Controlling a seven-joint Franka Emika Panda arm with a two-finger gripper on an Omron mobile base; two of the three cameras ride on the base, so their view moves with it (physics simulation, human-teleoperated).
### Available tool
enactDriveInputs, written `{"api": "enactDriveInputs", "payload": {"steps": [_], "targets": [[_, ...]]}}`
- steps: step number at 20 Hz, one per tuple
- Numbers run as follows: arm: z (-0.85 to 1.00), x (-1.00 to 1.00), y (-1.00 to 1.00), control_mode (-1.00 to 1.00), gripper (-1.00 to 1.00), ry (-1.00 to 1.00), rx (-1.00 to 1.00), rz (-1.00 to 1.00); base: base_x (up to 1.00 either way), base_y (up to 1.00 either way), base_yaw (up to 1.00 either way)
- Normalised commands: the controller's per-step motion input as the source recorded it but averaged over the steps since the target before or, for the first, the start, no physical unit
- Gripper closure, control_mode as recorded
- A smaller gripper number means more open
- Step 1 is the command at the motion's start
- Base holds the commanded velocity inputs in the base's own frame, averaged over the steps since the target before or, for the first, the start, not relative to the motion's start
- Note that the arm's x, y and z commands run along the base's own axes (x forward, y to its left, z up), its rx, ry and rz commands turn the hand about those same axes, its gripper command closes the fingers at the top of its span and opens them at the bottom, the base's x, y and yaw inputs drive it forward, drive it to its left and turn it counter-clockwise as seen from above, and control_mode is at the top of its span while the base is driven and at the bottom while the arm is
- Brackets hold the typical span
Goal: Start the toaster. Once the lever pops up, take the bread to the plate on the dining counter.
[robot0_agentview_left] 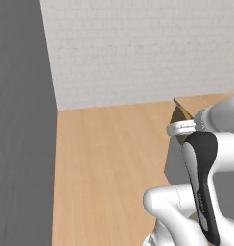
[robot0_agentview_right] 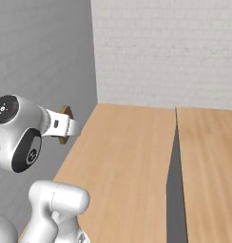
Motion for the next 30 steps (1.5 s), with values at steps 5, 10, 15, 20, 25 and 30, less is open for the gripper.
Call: {"api": "enactDriveInputs", "payload": {"steps": [5,10,15,20,25,30], "targets": [[0.00,0.00,0.00,1.00,1.00,0.00,0.00,0.00,1.00,0.03,0.00],[0.00,0.00,0.00,1.00,1.00,0.00,0.00,0.00,1.00,0.00,0.00],[0.00,0.00,0.00,1.00,1.00,0.00,0.00,0.00,1.00,0.00,0.00],[0.00,0.00,0.00,1.00,1.00,0.00,0.00,0.00,1.00,0.00,0.00],[0.00,0.00,0.00,1.00,1.00,0.00,0.00,0.00,1.00,0.00,0.00],[0.00,0.00,0.00,1.00,1.00,0.00,0.00,0.00,1.00,0.00,-0.03]]}}
